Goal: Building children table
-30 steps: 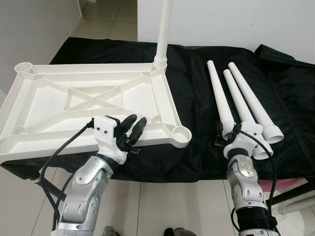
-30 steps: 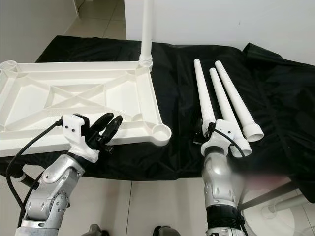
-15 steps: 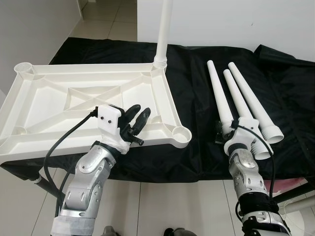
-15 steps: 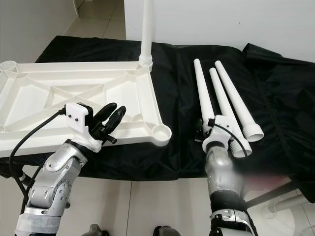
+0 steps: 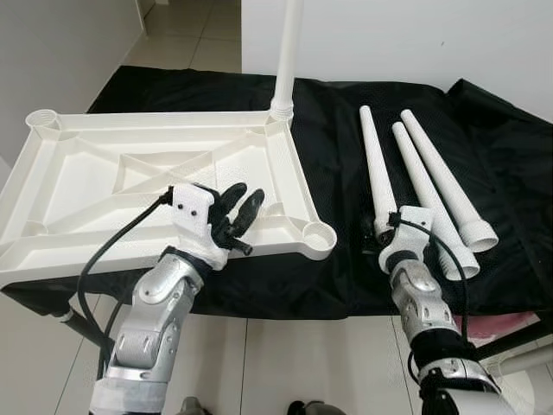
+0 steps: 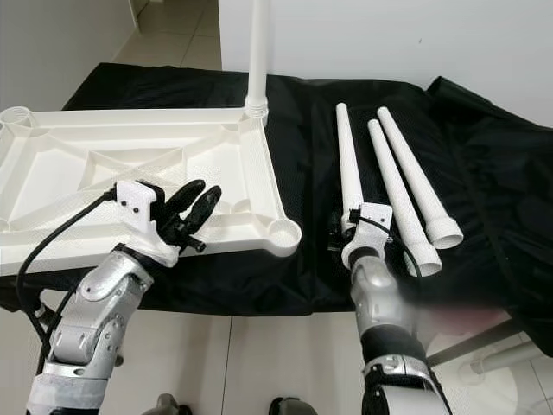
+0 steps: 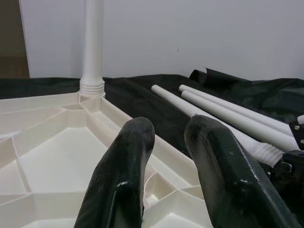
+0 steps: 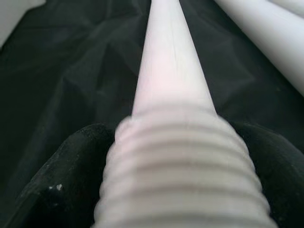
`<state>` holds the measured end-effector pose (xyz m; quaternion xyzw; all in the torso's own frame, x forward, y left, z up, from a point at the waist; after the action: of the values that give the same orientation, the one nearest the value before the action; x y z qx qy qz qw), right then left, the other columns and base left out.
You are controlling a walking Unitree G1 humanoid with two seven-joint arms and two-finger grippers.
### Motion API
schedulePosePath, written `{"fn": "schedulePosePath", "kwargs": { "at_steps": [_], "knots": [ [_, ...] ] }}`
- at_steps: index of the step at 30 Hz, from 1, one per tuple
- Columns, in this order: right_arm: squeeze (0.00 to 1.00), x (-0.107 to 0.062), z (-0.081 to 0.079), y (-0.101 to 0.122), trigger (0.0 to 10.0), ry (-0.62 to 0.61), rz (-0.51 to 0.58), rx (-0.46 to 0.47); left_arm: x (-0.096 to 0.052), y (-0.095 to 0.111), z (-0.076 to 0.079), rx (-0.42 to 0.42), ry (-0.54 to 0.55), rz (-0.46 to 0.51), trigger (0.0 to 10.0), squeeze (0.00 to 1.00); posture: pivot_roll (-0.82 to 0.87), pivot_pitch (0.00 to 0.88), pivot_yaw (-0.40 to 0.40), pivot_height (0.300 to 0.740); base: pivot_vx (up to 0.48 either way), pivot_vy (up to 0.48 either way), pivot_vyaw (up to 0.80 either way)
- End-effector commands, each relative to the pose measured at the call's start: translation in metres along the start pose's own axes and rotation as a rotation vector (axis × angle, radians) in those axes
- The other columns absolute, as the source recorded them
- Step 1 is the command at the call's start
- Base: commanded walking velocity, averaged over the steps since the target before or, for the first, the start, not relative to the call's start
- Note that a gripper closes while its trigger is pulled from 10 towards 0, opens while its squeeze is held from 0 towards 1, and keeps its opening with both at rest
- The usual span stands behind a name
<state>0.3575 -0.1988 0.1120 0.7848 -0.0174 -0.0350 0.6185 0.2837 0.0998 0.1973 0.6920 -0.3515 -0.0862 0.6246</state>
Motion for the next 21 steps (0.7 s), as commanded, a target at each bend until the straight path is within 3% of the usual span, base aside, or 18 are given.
{"fn": "schedulePosePath", "kwargs": {
  "at_steps": [1,5,6,7,19,20,21],
  "knots": [
    [0.0,0.002,0.002,-0.002,10.0,0.006,-0.012,-0.023,0.0,-0.004,-0.002,0.006,0.033,-0.017,10.0,0.0,0.03,0.097,-0.032,0.74,0.0,0.0,0.0],
    [0.0,0.004,0.001,-0.003,10.0,0.017,-0.018,-0.031,0.001,-0.004,-0.002,0.008,0.032,-0.016,10.0,0.0,0.03,0.097,-0.033,0.74,0.0,0.0,0.0],
    [0.0,0.004,-0.001,-0.004,3.5,0.04,-0.021,-0.045,0.001,-0.003,-0.002,0.009,0.032,-0.015,10.0,0.0,0.03,0.097,-0.031,0.74,0.0,0.0,0.0],
    [0.0,0.004,-0.003,-0.005,0.0,0.057,-0.021,-0.058,0.002,-0.003,-0.002,0.008,0.032,-0.014,10.0,0.0,0.03,0.097,-0.031,0.74,0.0,0.0,0.0],
    [0.0,0.0,-0.007,-0.025,0.0,0.063,-0.1,-0.037,0.004,-0.003,-0.004,0.028,0.026,-0.011,10.0,0.0,0.03,0.096,-0.035,0.74,0.0,0.0,0.0],
    [0.0,0.0,-0.007,-0.024,10.0,0.057,-0.076,-0.042,0.005,-0.003,-0.006,0.034,0.019,-0.013,10.0,0.0,0.04,0.096,-0.036,0.74,0.0,0.0,0.0],
    [0.0,0.0,-0.007,-0.024,10.0,0.057,-0.076,-0.042,0.005,-0.003,-0.006,0.034,0.019,-0.013,10.0,0.0,0.04,0.096,-0.036,0.74,0.0,0.0,0.0]
  ]
}}
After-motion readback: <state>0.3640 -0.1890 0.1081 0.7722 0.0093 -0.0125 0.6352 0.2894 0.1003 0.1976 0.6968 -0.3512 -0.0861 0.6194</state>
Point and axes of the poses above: a point about 5 cm out from each wrist's last joint towards the gripper, its own x axis pointing out of the wrist towards the gripper, its own y axis along the axis of the wrist's last joint, z = x × y, the point moved 1 cm from there along x, pointing out of the wrist towards the gripper, and after that the axes turned 11 degrees about x, right-handed, at the moved point
